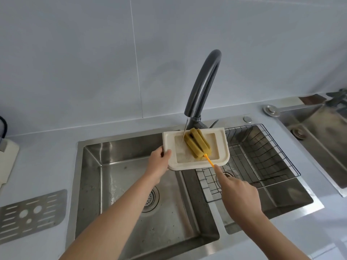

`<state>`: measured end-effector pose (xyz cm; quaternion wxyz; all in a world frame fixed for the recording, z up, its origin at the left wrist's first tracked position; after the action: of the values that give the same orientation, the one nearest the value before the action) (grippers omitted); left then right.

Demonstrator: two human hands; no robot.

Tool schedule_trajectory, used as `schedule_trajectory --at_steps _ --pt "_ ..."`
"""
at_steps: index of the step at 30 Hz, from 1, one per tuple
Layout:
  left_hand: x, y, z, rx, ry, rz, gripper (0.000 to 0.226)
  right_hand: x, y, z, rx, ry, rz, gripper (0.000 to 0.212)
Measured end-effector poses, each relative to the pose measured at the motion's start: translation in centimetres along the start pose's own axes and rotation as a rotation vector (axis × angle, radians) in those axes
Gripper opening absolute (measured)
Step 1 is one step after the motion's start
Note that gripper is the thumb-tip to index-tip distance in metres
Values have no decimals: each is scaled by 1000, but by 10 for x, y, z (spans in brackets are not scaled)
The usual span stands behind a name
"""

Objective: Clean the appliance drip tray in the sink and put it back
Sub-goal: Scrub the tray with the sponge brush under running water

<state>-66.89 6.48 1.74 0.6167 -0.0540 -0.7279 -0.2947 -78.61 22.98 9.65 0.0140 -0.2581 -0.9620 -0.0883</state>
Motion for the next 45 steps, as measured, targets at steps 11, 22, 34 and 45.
schedule_trajectory --at_steps 11,22,34,45 --pt "5 2 2 -61 -70 61 22 -30 14 -17 95 -21 -188 81" --pt "1 6 -31 4 -87 81 29 -9 22 -41 118 -4 -210 85" --pt "11 10 -78 128 -112 145 32 -58 9 -42 133 70 -393 78" --pt "16 17 -125 292 -242 236 33 -20 -4 -59 139 8 -259 74"
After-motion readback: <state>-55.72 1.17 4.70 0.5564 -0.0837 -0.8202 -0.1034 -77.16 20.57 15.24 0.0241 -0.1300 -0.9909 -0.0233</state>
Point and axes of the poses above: each hand's wrist, its own y-axis away from the middle knuckle, its own z-axis out of the palm, x = y × z, the point moved 10 cm from there along -y, towards the middle knuckle, and after that the axes turned 3 degrees about z, right-handed, at the moved point
